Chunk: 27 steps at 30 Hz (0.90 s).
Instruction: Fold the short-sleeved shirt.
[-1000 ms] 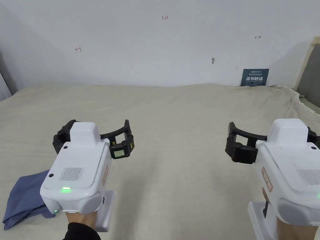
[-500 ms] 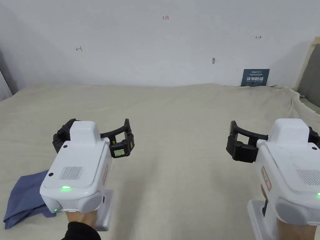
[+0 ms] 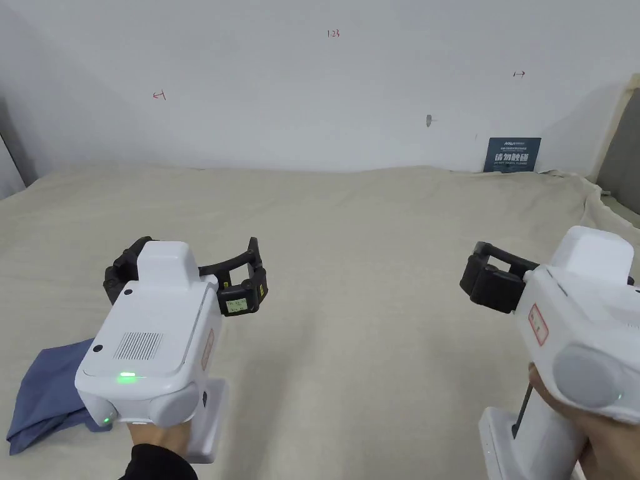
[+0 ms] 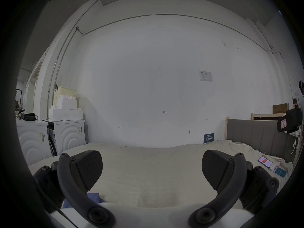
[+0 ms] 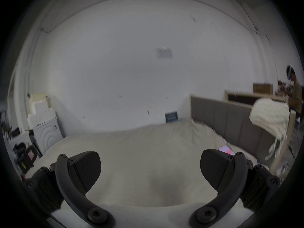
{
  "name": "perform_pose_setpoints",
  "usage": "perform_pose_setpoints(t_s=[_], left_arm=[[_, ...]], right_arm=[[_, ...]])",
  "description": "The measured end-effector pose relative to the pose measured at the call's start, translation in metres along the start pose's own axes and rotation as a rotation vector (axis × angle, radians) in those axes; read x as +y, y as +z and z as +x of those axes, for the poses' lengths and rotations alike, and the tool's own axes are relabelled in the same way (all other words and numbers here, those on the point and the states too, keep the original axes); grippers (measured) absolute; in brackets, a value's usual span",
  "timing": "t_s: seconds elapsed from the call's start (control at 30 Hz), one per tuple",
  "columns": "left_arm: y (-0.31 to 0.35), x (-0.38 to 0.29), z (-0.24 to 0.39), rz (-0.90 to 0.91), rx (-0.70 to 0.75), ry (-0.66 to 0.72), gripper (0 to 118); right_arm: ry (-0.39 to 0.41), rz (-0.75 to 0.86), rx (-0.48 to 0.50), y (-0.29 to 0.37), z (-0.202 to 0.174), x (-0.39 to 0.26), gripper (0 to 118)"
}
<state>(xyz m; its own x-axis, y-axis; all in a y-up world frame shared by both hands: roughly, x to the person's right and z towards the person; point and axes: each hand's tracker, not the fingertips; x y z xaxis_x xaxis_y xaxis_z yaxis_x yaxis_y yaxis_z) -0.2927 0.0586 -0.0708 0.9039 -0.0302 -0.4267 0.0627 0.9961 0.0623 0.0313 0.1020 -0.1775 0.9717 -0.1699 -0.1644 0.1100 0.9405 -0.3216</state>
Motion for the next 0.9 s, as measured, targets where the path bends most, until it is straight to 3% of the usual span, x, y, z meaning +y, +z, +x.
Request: perform_pose_setpoints(t_s=[0.13, 0.9], left_arm=[[0.001, 0.001, -0.002, 0.002, 0.002, 0.009, 118], [0.001, 0.003, -0.006, 0.016, 0.008, 0.011, 118]], right_arm=[[0.005, -0.133, -0.091, -0.005, -0.002, 0.009, 117], [0.064, -0.138, -0.034, -0.011, -0.007, 0.003, 116]])
